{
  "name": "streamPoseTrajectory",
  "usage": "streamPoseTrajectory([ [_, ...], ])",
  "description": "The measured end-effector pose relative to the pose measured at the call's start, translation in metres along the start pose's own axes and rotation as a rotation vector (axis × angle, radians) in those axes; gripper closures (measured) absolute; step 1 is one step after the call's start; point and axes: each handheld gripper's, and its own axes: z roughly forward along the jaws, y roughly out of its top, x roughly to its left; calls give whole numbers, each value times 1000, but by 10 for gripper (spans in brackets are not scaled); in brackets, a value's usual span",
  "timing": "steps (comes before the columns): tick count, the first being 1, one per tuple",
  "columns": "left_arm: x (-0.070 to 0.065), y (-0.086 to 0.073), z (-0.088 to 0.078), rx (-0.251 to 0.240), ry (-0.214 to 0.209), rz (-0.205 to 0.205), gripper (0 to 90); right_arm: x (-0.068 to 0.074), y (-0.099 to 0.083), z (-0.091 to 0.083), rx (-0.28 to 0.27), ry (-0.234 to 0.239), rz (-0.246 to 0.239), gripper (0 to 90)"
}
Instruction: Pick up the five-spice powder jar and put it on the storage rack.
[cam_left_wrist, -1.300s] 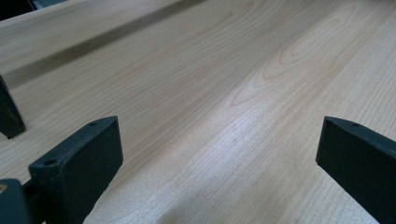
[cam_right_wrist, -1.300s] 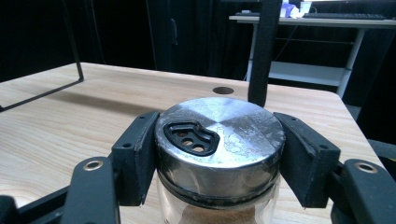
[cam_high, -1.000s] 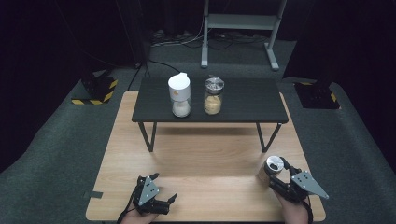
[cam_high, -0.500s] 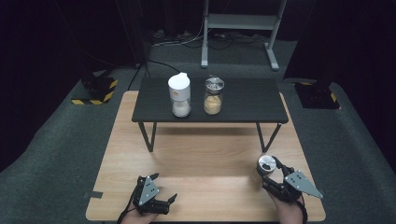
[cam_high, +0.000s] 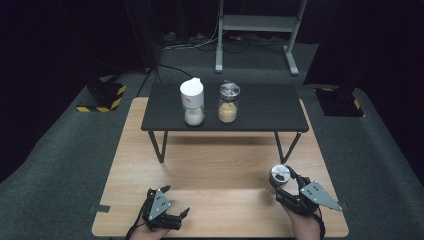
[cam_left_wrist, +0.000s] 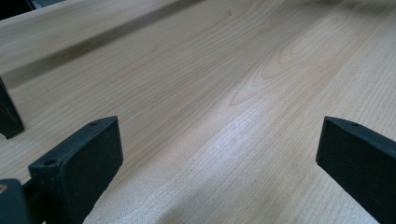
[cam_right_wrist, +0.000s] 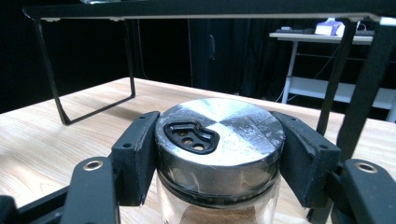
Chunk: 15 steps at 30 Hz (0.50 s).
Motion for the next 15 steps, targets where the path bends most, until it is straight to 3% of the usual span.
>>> streamPoseTrajectory([
  [15,0,0,0,0,-1,5,7,6,17,4,-16,20,-20,342],
])
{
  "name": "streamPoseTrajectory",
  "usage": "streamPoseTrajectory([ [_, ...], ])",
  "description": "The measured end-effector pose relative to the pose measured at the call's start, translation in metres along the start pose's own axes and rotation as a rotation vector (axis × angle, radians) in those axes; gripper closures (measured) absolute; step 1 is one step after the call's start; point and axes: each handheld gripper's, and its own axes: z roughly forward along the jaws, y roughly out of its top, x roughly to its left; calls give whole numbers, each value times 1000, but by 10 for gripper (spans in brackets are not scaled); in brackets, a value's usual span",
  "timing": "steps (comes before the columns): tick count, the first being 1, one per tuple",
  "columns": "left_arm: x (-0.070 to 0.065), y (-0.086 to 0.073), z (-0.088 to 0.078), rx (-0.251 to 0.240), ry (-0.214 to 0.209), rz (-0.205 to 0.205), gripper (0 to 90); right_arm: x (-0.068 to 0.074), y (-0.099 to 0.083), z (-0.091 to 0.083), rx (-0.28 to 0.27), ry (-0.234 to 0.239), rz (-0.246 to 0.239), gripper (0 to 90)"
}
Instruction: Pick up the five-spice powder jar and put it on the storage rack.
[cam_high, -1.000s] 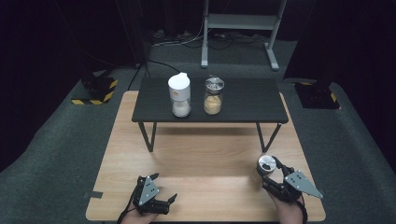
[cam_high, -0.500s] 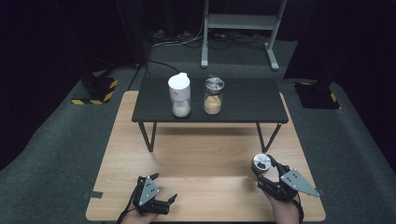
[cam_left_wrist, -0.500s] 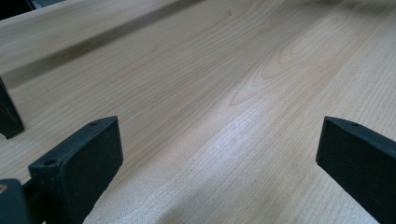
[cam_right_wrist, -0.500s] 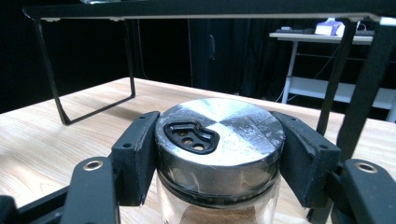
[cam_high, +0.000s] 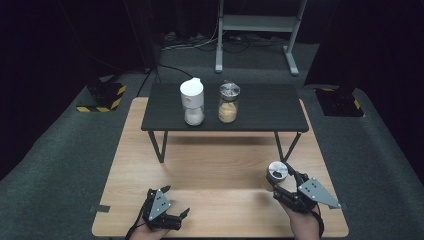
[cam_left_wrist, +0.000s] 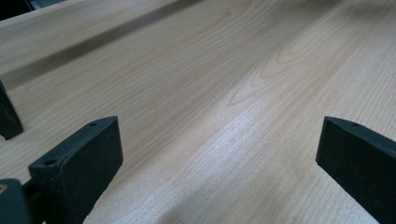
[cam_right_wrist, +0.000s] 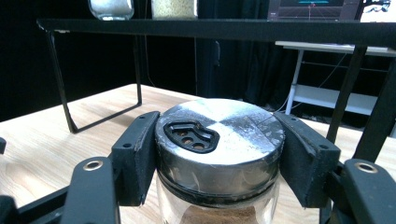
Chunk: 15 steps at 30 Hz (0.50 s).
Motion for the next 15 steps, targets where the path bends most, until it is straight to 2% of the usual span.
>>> streamPoseTrajectory([
  [15,0,0,-1,-4,-3,0,7,1,20,6,-20,12,-9,342],
])
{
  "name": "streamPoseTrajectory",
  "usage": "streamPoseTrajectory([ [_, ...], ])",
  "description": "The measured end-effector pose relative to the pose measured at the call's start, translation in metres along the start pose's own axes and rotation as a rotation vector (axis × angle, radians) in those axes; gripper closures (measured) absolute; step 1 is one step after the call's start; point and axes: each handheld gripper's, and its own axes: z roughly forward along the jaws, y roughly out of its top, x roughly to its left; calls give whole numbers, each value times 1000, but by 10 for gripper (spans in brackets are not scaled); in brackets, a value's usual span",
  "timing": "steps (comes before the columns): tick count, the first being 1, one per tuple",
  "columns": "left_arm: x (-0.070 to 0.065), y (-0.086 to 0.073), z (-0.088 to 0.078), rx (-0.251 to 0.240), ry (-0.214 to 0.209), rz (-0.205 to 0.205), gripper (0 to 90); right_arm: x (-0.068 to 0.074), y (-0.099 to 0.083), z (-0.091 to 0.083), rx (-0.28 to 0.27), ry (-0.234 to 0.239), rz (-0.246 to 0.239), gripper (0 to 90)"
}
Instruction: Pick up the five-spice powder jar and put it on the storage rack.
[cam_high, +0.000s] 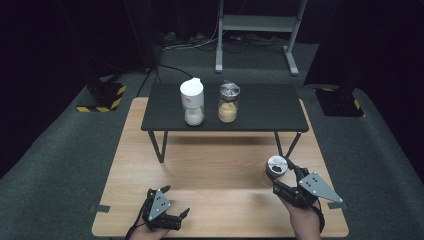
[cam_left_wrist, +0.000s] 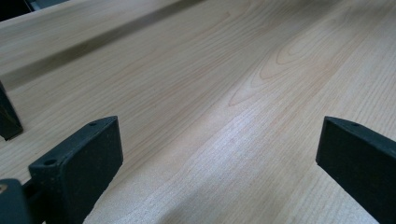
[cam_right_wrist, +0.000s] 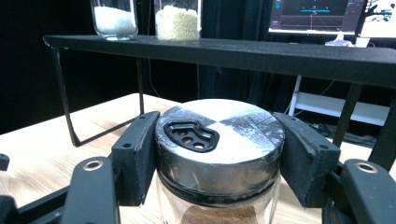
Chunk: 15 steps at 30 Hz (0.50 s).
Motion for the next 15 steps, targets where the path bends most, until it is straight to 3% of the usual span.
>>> streamPoseTrajectory([
  [15,0,0,0,0,-6,-1,7,-4,20,7,4,5,7,343],
])
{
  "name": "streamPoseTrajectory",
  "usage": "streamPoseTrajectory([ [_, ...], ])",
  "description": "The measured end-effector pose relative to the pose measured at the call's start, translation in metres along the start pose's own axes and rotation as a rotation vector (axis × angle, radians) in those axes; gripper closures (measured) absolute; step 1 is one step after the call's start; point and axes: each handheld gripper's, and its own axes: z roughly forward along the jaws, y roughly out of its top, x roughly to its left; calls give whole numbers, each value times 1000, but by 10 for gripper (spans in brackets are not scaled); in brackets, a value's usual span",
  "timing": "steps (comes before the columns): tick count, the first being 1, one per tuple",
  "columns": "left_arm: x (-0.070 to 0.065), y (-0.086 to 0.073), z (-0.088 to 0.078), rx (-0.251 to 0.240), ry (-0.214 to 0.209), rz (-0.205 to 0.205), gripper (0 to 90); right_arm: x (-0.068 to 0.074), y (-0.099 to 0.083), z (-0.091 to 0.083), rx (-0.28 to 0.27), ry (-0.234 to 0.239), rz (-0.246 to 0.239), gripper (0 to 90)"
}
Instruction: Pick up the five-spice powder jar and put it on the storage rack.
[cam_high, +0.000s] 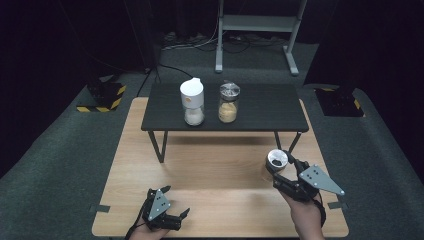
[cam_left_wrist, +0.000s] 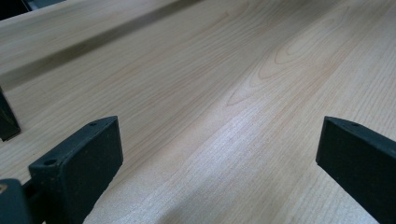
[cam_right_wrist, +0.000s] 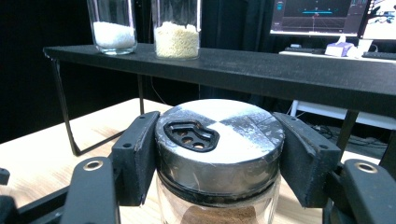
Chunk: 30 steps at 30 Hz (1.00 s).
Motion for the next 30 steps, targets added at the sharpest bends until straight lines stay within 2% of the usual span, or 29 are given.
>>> streamPoseTrajectory([
  [30,0,0,0,1,3,3,7,-2,43,2,-40,0,-16,343],
])
